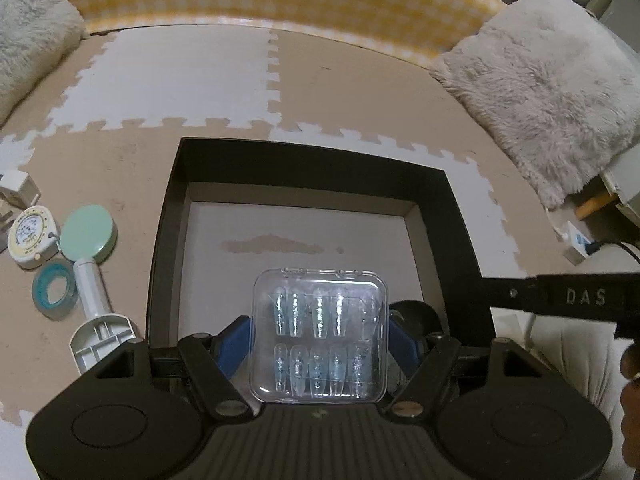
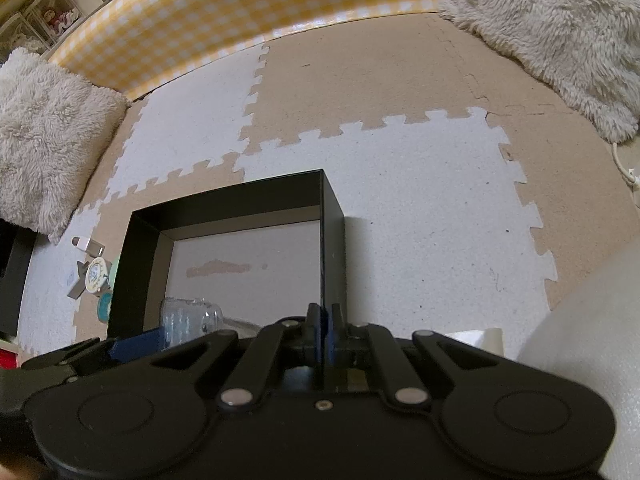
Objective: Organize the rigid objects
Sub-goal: 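Carry the clear case into the black box beside the mouse and release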
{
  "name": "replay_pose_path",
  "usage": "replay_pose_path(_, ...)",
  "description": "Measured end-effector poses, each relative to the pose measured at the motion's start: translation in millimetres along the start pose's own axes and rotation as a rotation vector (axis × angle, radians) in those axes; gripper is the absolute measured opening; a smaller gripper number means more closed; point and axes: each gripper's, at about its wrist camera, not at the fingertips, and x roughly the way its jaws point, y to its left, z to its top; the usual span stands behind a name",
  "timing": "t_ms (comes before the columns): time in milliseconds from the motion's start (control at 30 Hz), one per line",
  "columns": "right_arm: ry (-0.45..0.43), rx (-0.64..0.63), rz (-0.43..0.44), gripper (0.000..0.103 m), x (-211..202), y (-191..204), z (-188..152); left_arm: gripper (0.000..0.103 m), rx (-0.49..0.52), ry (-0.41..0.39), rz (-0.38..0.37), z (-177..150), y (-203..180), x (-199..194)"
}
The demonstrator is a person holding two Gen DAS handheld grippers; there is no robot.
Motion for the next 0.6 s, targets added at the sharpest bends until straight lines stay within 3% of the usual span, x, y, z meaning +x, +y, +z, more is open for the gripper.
replay_pose_path(233, 0.001, 0.002, 0.002, 0.004, -1, 0, 0, 0.077, 0.002, 0.041, -0.001, -3, -5, 1)
replay_pose_path(300, 0.001, 0.002, 0.002, 0.004, 0, 0, 0, 0.088, 0.005, 0.047, 0.002, -4, -7, 0)
replay_pose_path(600, 0.002, 0.004, 0.004, 0.004, 0, -1, 0, 0.09, 0.045, 0.061, 0.004, -8, -10, -10)
